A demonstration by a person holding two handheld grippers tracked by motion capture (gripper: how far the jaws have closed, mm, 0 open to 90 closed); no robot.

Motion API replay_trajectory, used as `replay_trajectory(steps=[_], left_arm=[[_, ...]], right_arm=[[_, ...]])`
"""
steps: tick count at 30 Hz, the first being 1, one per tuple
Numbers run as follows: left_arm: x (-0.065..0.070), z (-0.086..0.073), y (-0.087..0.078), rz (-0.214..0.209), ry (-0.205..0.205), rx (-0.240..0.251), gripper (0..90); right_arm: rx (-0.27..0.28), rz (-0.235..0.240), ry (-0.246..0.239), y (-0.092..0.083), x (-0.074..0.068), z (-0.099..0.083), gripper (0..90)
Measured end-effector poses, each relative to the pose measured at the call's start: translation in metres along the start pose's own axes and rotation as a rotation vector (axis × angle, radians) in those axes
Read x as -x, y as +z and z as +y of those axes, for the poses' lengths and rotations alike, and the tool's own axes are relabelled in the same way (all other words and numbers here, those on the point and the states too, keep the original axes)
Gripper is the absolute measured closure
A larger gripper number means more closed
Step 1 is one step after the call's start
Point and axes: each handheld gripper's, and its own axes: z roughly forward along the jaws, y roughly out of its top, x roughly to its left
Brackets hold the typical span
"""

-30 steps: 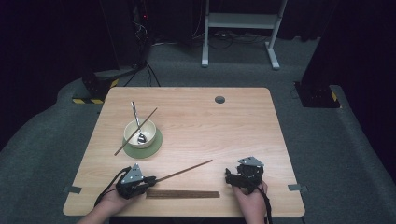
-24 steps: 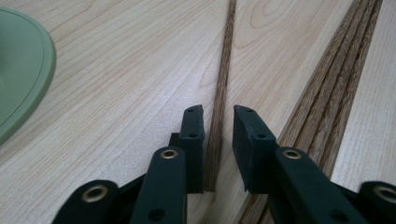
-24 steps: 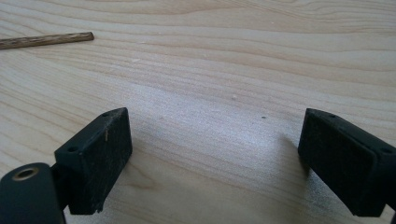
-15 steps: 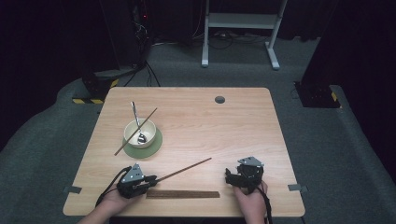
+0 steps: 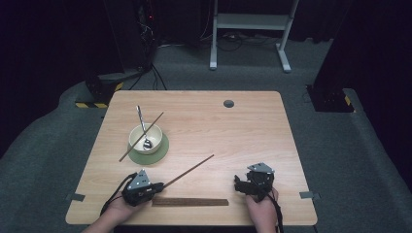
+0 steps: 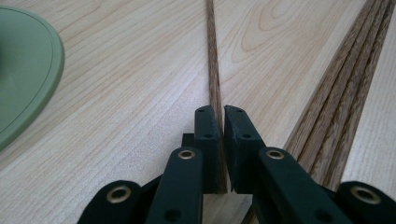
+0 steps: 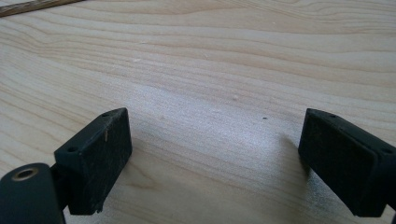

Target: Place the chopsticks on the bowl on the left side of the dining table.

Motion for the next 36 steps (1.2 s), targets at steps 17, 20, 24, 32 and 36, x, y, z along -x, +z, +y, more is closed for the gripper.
replay_trajectory(steps=[17,20,24,32,36], left_arm=[[0.0,0.011,-0.017,0.011,-0.011,0.129,83.9],[-0.001,0.012,-0.022,0.014,-0.014,0.149,83.9],[-0.003,0.014,-0.027,0.013,-0.024,0.181,83.9],[-0.006,0.018,-0.035,0.019,-0.038,0.216,84.0],[-0.009,0.019,-0.04,0.026,-0.05,0.237,83.9]], right_arm=[[0.0,-0.001,-0.001,0.0,0.0,0.0,9.3],[0.0,-0.001,0.0,0.0,0.0,0.0,9.3],[0.0,-0.001,0.0,0.0,0.0,0.0,9.3],[-0.002,-0.002,0.003,0.0,-0.001,0.0,9.3],[-0.001,-0.001,0.004,0.0,-0.001,0.0,9.4]])
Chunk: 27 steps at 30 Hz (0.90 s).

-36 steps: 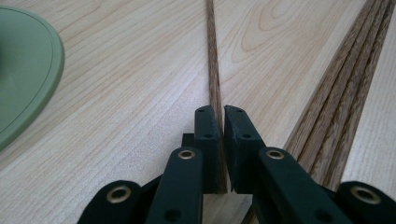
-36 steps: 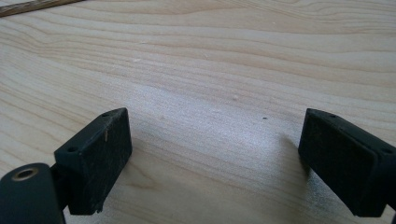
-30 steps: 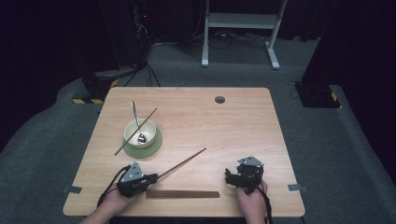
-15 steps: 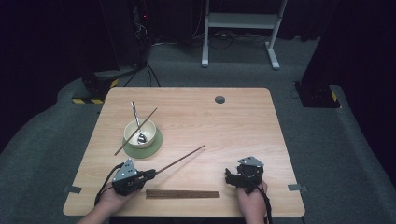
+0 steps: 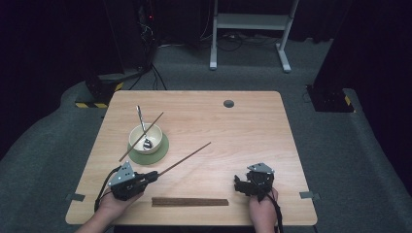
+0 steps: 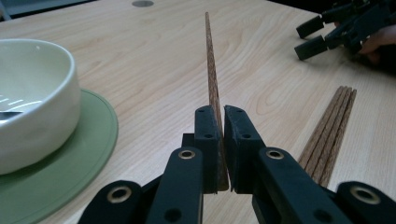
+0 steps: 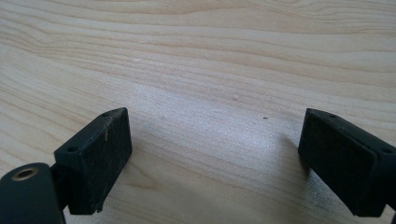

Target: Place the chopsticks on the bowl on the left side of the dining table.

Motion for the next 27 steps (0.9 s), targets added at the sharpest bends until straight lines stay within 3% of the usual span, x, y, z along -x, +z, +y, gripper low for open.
replay_trajectory(steps=[10,27], left_arm=[[-0.009,0.006,-0.013,0.019,-0.016,0.039,83.9],[-0.031,0.011,-0.033,0.11,-0.073,0.085,83.9]], right_arm=[[0.0,0.001,-0.001,0.0,0.0,0.0,9.4],[0.0,0.001,-0.001,0.0,0.0,0.0,9.4]])
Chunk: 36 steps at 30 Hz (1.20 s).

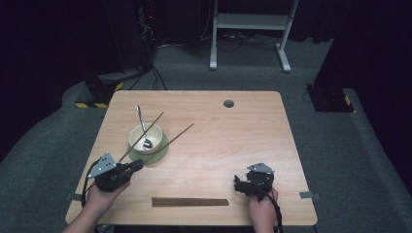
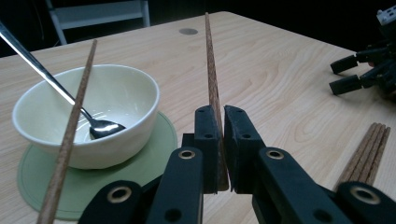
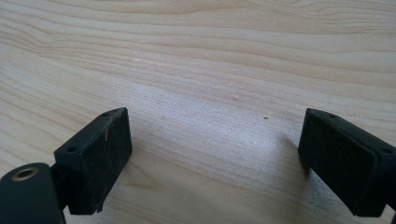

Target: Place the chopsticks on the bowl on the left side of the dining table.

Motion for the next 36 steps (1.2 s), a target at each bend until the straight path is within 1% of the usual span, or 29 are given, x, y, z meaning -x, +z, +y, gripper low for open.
replay_trajectory(steps=[5,8,10,16,19,23,27,32,36], left_arm=[[-0.007,0.001,-0.004,0.028,-0.01,0.012,84.0],[-0.014,0.001,-0.006,0.056,-0.028,0.019,84.0],[-0.017,0.001,-0.007,0.068,-0.033,0.02,83.9],[-0.029,-0.002,-0.009,0.127,-0.056,0.019,84.0],[-0.032,-0.002,-0.009,0.139,-0.061,0.018,84.0],[-0.037,-0.003,-0.008,0.155,-0.079,0.016,84.0],[-0.04,-0.004,-0.006,0.163,-0.098,0.017,84.0],[-0.042,-0.005,-0.003,0.183,-0.104,0.005,84.0],[-0.042,-0.007,0.0,0.198,-0.092,-0.015,84.0]], right_arm=[[0.0,0.0,0.0,0.0,0.0,0.0,9.4],[0.0,0.0,-0.001,0.0,0.0,0.0,9.4],[0.0,0.0,-0.001,0.0,0.0,0.0,9.4],[0.0,0.0,0.0,0.0,0.0,0.0,9.4],[0.0,0.0,0.0,0.0,0.0,0.0,9.3],[0.0,0.0,0.0,0.0,0.0,0.0,9.4],[0.0,0.0,0.0,0.0,0.0,0.0,9.4],[0.0,0.0,0.0,0.0,0.0,0.0,9.4],[0.0,0.0,0.0,0.0,0.0,0.0,9.3]])
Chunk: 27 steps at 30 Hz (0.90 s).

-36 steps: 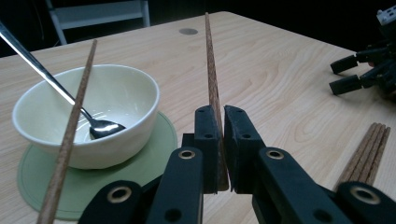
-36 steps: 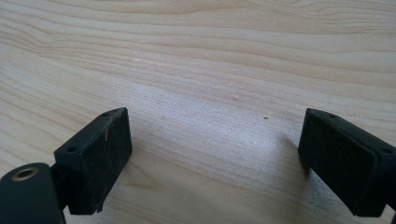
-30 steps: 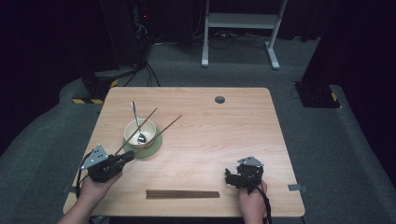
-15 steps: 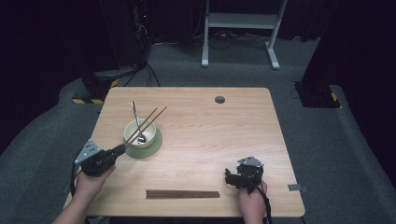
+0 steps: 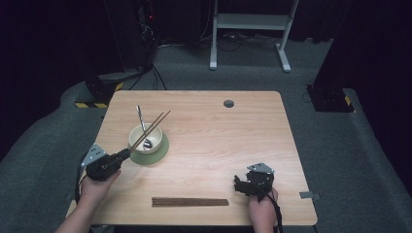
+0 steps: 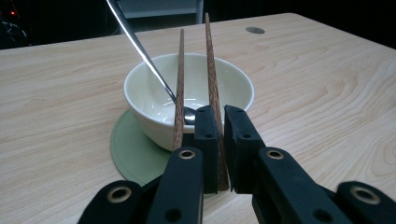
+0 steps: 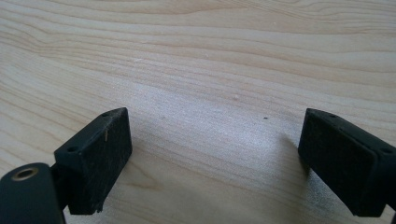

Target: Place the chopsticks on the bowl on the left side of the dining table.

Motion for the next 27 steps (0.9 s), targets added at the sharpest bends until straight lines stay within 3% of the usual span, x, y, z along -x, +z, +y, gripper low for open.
replay_trajectory(steps=[11,27], left_arm=[[0.0018,-0.0036,0.0065,0.022,0.031,-0.044,83.9],[0.0038,-0.0037,0.0081,0.034,0.045,-0.055,83.0]], right_arm=[[0.0,0.0,-0.001,0.0,0.0,0.0,9.4],[0.0,0.0,0.0,0.0,0.0,0.0,9.4]])
